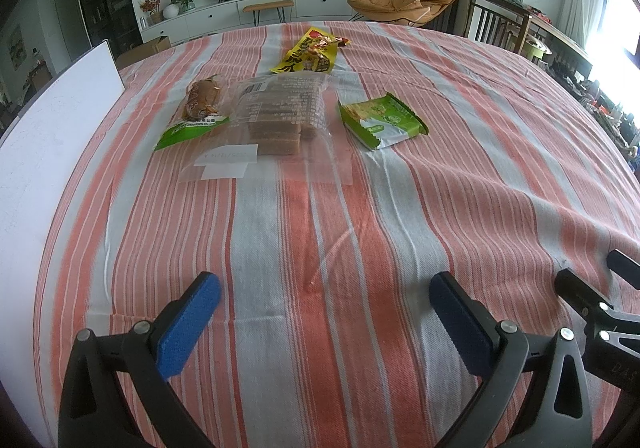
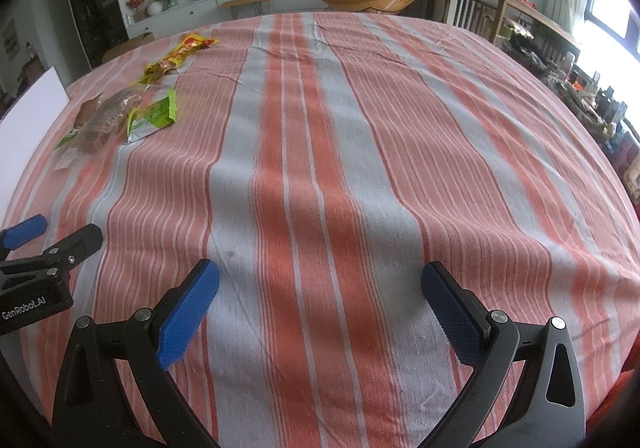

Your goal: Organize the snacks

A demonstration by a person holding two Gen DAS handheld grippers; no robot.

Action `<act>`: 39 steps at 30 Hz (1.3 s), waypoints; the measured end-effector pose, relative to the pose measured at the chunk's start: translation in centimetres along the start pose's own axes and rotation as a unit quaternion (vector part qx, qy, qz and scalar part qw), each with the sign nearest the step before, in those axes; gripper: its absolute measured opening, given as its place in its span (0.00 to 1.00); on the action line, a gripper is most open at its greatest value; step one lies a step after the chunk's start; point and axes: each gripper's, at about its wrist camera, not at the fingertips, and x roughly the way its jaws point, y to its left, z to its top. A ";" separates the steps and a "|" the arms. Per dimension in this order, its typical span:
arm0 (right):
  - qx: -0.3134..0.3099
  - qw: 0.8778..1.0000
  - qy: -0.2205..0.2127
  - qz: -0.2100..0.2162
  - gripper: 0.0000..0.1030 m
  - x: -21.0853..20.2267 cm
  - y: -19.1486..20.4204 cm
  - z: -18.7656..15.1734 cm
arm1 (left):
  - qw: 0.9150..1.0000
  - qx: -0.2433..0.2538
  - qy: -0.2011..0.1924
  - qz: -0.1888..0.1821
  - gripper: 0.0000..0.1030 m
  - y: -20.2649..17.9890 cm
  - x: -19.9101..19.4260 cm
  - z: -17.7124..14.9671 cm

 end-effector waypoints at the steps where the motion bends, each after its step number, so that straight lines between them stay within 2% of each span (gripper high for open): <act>1: 0.000 1.000 0.000 0.000 1.00 0.1 0.0 0.1 | 1.000 0.000 0.000 0.000 1.00 0.0 0.0 0.0; 39: -0.006 1.000 -0.002 0.004 1.00 0.2 -0.2 0.2 | 1.000 0.000 0.000 -0.001 1.00 0.1 -0.1 0.1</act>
